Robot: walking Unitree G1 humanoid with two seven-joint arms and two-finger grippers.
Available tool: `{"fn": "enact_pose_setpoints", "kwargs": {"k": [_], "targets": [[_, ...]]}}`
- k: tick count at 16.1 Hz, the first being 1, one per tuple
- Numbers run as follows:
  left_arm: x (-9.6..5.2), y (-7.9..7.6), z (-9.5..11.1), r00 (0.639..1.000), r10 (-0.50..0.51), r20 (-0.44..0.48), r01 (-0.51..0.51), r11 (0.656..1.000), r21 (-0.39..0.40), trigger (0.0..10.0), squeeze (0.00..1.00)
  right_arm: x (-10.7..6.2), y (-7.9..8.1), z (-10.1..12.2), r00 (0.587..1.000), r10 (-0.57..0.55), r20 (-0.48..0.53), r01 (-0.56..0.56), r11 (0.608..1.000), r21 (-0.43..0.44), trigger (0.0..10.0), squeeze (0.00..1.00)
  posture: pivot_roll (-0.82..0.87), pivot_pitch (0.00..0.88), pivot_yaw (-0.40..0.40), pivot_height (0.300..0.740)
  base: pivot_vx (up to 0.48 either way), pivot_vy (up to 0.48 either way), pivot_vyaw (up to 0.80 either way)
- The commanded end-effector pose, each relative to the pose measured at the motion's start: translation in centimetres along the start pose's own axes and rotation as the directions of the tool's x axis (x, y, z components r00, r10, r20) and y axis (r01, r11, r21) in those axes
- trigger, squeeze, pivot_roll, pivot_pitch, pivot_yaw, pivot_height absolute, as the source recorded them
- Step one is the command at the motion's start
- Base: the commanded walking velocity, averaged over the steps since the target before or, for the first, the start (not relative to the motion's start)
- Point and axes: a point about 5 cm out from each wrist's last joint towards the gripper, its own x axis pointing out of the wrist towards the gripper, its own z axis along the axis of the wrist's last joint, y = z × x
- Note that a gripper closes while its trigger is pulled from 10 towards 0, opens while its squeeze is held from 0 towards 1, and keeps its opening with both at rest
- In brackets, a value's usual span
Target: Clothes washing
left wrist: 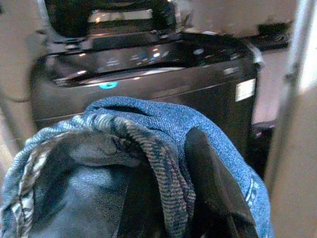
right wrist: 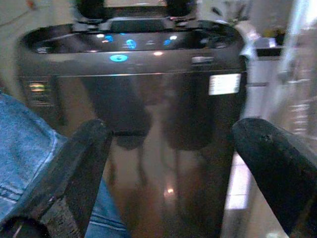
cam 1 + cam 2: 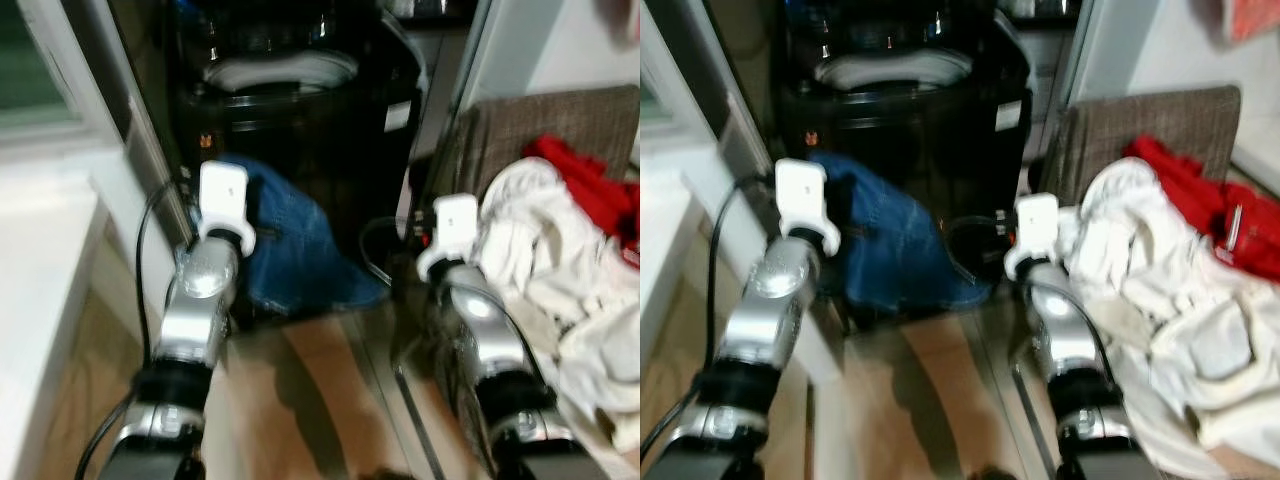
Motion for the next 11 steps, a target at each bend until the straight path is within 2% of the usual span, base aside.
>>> {"fn": "enact_pose_setpoints", "kwargs": {"k": [1,8,11], "targets": [[0.39,-0.52,0.98,0.999,-0.021,0.035,0.021,1.000,0.016,0.0,0.00,-0.31,-0.36,-0.26,1.000,-0.012,-0.011,0.012,1.000,-0.005,10.0,0.00,-0.13,0.000,0.022,0.740,0.480,0.000,0.00],[0.47,0.04,1.20,0.999,-0.001,0.039,0.000,1.000,0.017,0.0,0.00,-0.27,-0.38,-0.20,1.000,-0.009,-0.009,0.009,1.000,-0.006,10.0,0.00,-0.13,0.000,0.026,0.740,0.480,0.000,0.00],[0.72,0.29,1.75,0.998,0.002,0.056,-0.004,1.000,0.030,0.0,0.00,0.06,-0.05,0.68,1.000,0.021,0.015,-0.021,1.000,-0.011,10.0,0.00,-0.13,0.000,0.026,0.740,0.480,0.000,0.00]]}}
